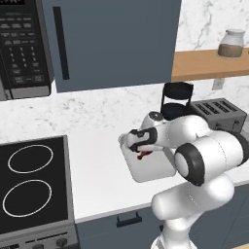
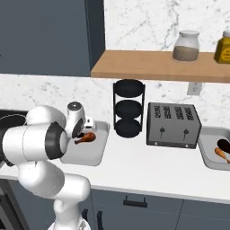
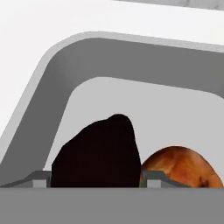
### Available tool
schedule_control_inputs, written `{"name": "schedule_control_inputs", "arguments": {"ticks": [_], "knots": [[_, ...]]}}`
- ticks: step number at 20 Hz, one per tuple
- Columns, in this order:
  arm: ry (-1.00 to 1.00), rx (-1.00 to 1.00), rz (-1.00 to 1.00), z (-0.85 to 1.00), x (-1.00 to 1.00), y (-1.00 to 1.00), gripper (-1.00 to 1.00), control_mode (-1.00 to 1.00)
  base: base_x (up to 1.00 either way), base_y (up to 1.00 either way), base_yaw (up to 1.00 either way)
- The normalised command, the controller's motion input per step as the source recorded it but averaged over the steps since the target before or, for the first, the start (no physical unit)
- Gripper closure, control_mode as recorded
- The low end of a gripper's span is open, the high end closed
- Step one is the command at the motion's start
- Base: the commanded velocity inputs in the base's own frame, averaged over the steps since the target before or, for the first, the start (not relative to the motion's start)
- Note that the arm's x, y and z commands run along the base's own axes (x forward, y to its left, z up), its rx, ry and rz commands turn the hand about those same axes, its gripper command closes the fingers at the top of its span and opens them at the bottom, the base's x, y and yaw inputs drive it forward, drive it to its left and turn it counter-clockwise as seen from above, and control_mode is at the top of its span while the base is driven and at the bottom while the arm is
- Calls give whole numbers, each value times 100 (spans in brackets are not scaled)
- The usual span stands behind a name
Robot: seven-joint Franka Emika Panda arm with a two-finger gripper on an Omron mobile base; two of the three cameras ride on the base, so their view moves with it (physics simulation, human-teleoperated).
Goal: Place one avocado and one chicken drumstick in each tupperware on the nearby counter, to pack two identical lunches.
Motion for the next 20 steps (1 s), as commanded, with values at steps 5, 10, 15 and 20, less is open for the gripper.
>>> {"name": "schedule_control_inputs", "arguments": {"ticks": [5, 10, 15, 20], "knots": [[0, 1, -3, 9, -43, -44, -100, -100, 0, 0, 0], [-8, 2, -6, 44, -52, -45, -100, -100, 0, 0, 0], [-6, 0, -1, 13, -10, -1, -100, -100, 0, 0, 0], [-18, 2, -6, 23, -93, -36, -100, -100, 0, 0, 0]]}}
